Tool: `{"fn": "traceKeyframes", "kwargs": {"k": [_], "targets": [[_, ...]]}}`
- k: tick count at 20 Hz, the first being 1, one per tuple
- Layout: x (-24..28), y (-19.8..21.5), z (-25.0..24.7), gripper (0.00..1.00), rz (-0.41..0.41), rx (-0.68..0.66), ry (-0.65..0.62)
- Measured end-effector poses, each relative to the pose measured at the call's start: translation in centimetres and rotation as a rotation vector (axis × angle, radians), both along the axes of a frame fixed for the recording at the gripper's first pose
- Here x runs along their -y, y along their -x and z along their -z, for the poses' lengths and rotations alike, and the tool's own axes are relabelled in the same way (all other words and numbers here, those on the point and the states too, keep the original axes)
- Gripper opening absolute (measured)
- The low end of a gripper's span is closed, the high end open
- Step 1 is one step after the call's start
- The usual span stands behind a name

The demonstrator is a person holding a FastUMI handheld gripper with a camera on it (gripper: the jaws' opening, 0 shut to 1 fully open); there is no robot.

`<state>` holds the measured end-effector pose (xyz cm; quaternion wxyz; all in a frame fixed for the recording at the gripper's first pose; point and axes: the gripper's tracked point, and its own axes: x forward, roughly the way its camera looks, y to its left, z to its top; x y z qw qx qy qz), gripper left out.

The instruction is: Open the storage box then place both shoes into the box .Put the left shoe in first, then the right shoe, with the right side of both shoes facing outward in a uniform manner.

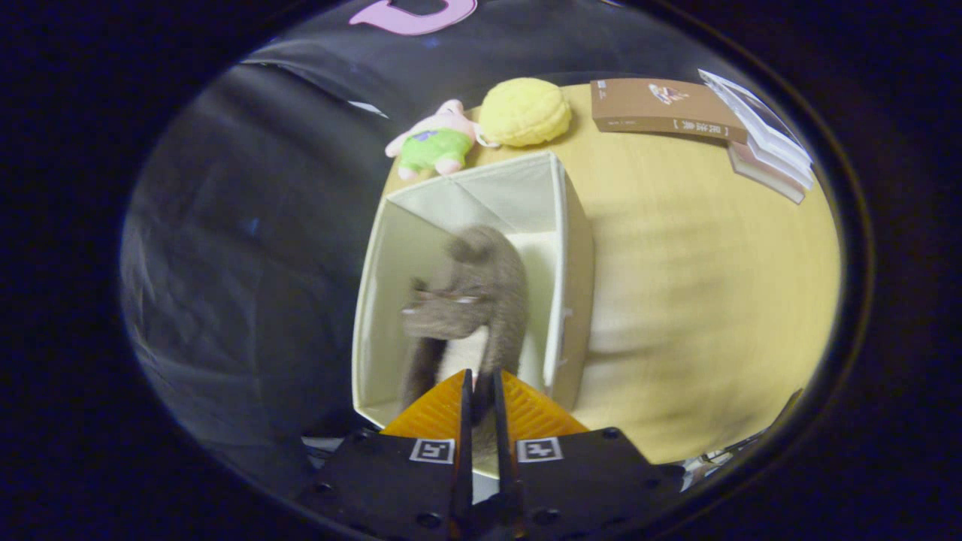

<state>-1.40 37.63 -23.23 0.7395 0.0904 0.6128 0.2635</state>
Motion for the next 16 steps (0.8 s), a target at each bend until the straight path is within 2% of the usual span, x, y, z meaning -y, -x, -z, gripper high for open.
{"fn": "traceKeyframes", "kwargs": {"k": [3,6,9,16], "targets": [[-0.8,1.4,-1.5,0.48,-0.039,-0.001,-0.071],[-0.4,2.0,-2.1,0.74,-0.073,0.026,-0.072],[0.0,1.6,-3.1,1.0,-0.058,0.066,-0.097],[4.2,-1.2,-6.0,1.0,0.013,0.201,-0.132]]}}
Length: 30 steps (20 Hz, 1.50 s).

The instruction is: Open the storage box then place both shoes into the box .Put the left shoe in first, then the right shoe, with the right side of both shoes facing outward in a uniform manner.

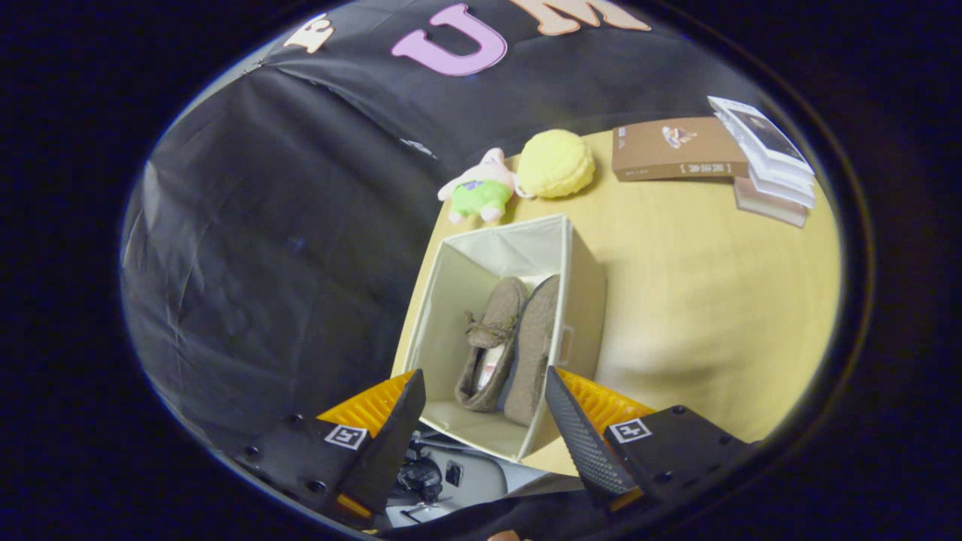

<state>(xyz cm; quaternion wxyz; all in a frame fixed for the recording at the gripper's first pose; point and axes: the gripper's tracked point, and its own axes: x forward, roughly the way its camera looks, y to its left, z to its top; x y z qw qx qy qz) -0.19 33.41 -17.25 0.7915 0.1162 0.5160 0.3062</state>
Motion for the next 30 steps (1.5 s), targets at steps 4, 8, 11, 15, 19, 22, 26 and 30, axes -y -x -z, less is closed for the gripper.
{"fn": "traceKeyframes", "kwargs": {"k": [4,8,11,15,19,22,26,30], "targets": [[5.1,-3.6,-0.2,1.0,0.067,0.177,0.072],[9.6,-6.8,-1.6,1.0,0.131,0.378,0.138],[12.4,-8.6,-4.6,1.0,0.198,0.538,0.131],[16.5,-10.6,-9.6,1.0,0.33,0.745,0.11],[21.5,-11.4,-14.0,1.0,0.46,0.91,0.129],[24.4,-10.5,-16.7,1.0,0.506,1.011,0.158],[26.4,-9.3,-17.9,1.0,0.51,1.08,0.181],[26.8,-7.9,-17.5,1.0,0.484,1.077,0.208]]}}
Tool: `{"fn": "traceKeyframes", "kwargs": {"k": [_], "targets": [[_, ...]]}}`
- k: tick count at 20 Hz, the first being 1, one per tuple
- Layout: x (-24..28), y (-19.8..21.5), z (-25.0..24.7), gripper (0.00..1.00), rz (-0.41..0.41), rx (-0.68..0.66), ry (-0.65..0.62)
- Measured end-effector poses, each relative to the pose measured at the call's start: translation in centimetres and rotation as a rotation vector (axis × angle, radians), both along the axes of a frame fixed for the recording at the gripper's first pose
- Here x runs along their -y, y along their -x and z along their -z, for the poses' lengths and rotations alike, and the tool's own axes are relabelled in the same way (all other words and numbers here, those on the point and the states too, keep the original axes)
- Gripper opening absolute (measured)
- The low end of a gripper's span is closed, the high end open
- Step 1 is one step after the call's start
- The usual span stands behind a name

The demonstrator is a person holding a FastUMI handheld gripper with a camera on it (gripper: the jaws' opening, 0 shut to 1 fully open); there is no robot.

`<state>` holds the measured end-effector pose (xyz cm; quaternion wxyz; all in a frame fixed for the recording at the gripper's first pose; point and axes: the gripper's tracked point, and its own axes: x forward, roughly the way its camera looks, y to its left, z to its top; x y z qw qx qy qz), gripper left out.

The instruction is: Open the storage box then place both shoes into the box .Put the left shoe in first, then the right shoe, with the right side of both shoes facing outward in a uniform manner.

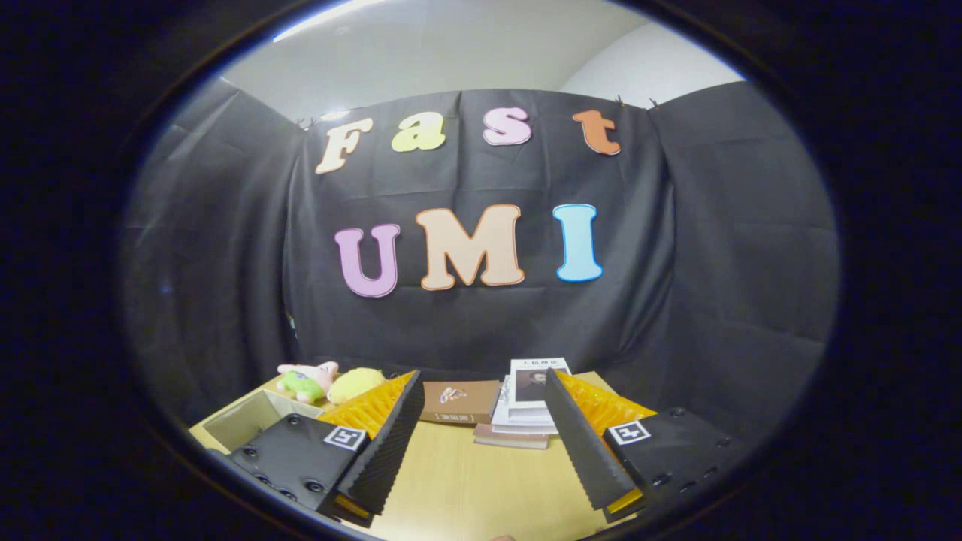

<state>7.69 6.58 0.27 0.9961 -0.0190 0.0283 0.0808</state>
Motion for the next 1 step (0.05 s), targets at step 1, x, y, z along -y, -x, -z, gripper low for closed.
{"fn": "traceKeyframes", "kwargs": {"k": [1], "targets": [[0.06,0.39,0.05,1.0,0.001,-0.006,-0.007]]}}
